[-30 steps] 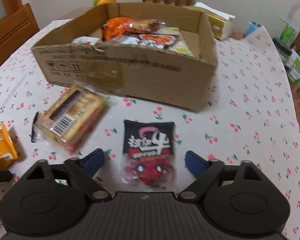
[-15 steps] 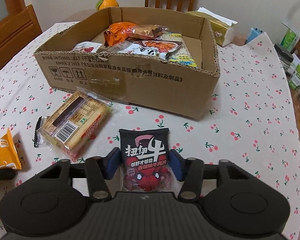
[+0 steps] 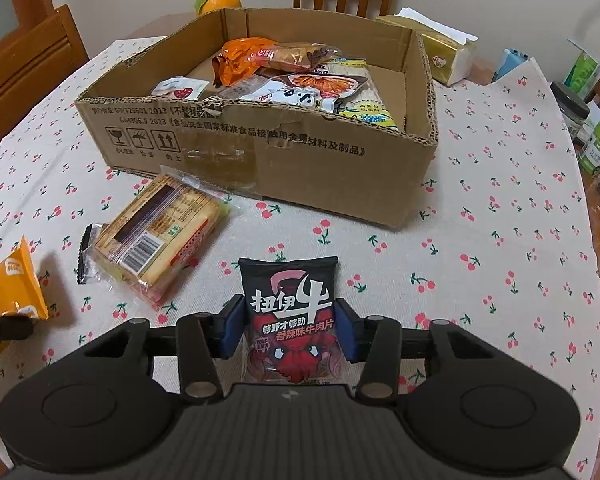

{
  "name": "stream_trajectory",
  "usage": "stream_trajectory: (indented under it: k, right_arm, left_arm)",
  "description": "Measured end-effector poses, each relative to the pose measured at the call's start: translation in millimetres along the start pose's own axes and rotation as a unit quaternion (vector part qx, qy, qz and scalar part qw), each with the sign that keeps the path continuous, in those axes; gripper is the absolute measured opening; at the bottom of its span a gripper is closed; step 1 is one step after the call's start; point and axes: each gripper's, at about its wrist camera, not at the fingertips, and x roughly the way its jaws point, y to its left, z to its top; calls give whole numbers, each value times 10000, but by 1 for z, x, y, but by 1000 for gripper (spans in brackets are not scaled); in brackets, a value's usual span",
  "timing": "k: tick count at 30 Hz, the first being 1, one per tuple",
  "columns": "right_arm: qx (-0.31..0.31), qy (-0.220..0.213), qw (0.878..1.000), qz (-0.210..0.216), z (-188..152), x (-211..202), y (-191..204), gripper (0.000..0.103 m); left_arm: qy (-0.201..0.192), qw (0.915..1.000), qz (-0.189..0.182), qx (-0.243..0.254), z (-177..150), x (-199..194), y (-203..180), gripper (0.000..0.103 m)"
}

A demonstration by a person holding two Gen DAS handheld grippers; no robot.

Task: Organize snacks
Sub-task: 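Carry orange pouch to the box and open left gripper inside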

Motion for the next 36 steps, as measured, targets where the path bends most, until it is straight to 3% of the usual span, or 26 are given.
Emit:
stream_trajectory:
  k: [13, 19, 29, 36]
  right_arm:
    - [-295, -96, 9991, 304, 8, -50, -3, 52]
    - [-404, -304, 9978, 439, 15, -74, -3, 52]
    - [-397, -644, 9961, 447, 22, -98, -4, 52]
    - [-216, -798, 9958, 380, 23, -109, -10, 52]
  left_arm:
    - [19, 9994, -268, 197, 30, -39, -2, 45]
    - [-214, 9988, -389, 197, 52, -52, 0, 45]
    - [-789, 9963, -296, 173, 120, -50, 14, 45]
    - [-892, 9957, -203, 146, 168, -20, 27, 45]
